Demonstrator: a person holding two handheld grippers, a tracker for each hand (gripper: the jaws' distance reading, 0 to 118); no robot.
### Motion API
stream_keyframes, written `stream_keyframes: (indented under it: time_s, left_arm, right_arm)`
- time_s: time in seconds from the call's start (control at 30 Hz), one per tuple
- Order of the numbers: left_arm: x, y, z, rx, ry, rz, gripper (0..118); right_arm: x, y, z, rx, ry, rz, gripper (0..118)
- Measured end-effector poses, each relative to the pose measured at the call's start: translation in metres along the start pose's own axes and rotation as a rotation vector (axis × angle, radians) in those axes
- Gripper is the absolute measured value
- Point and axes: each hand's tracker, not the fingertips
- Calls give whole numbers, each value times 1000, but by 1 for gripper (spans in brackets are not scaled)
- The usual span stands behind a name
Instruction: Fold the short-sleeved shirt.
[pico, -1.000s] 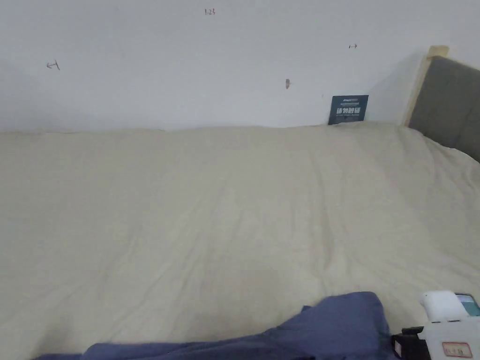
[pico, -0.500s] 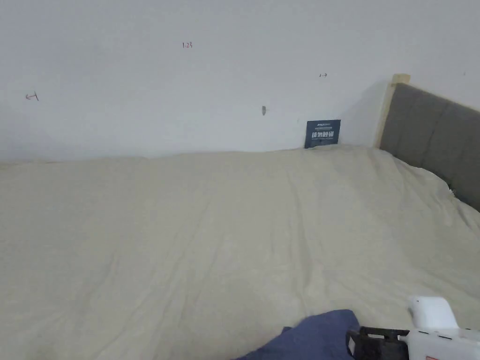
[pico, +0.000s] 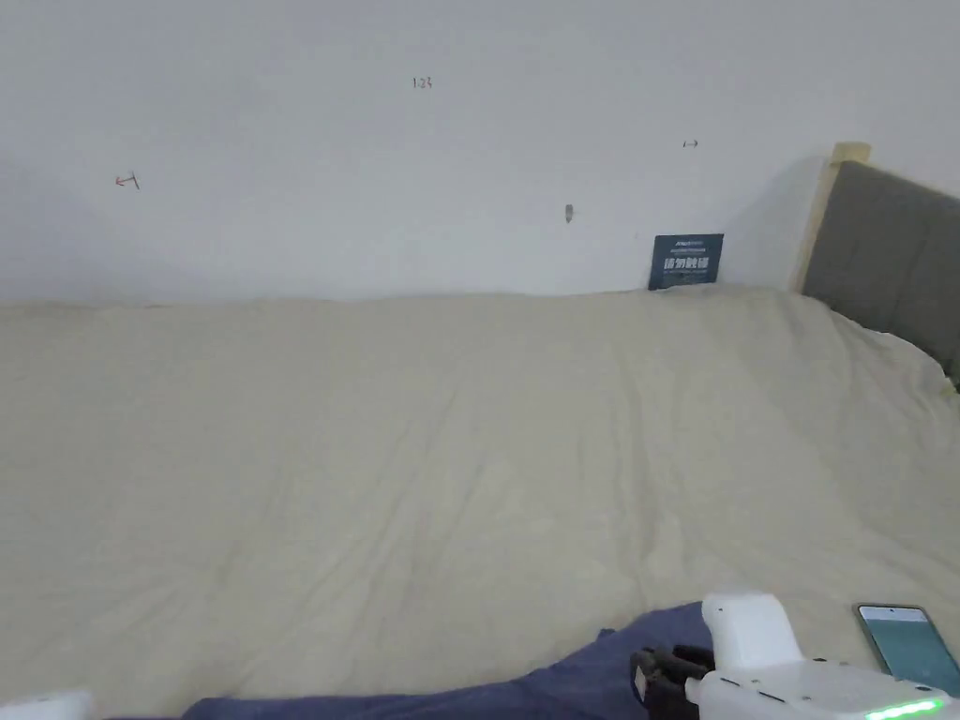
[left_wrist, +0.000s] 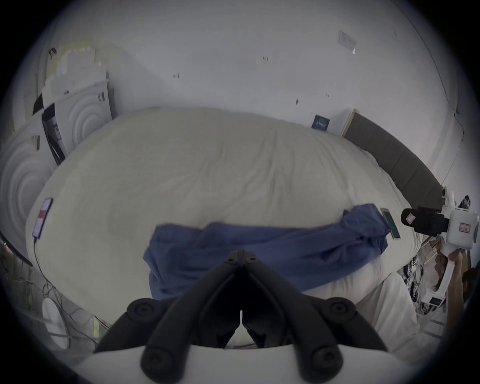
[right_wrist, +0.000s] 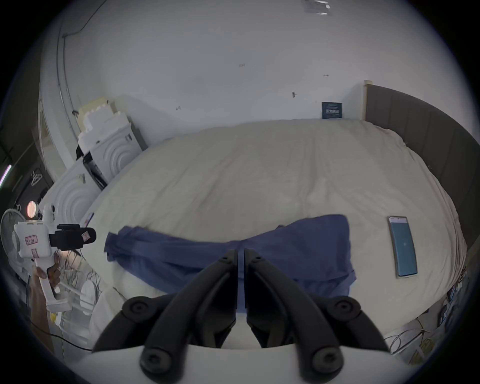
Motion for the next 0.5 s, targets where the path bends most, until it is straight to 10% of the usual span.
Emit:
stream_keyframes:
  time_s: [0.3,0.33,0.43,0.5]
  left_arm:
    - [-44,-21,-3,-19,11,112,0]
    - [-53,-21,-4,-3,28,149,9]
    - [-78,-20,-10,-3,9,214,113]
    - [-91,-21,-16,-8,5,224,111]
  right_arm:
    - [-25,-8,-22,-90,45,16,7]
    - [-28,-8,-24,-98,44,26,7]
    - [-36,-5,-30,-116,56,36,7]
    - [-44,-5,-34,-126,62,48,7]
